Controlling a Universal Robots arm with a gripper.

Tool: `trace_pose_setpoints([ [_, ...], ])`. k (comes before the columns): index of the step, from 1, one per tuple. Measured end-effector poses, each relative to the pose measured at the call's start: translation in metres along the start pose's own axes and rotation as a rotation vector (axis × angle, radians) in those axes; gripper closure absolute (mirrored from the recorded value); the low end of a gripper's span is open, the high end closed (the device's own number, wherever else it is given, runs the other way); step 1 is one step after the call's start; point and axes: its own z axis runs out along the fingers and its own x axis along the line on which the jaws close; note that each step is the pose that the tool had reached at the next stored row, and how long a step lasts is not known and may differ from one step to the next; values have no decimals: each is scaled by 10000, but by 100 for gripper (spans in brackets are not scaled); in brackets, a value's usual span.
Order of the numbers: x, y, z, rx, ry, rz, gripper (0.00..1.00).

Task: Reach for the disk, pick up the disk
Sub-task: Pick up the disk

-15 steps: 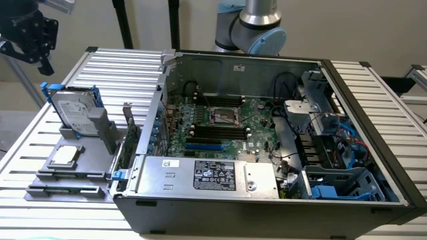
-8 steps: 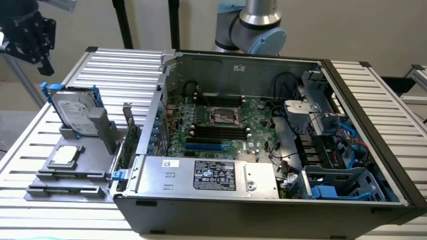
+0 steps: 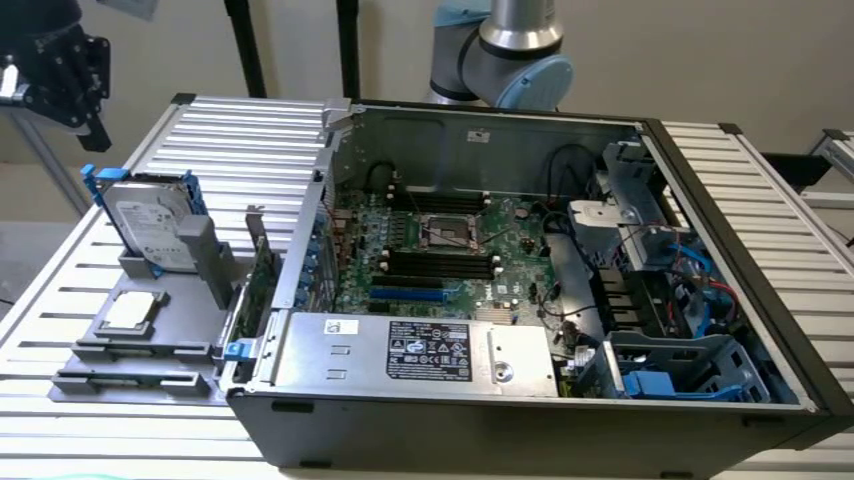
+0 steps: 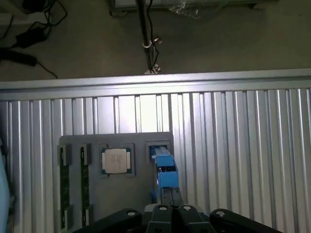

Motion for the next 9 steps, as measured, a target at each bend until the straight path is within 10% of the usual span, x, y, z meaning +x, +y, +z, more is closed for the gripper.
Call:
trace_pose_setpoints([
  [9, -1, -24, 35, 101, 14, -552, 89],
])
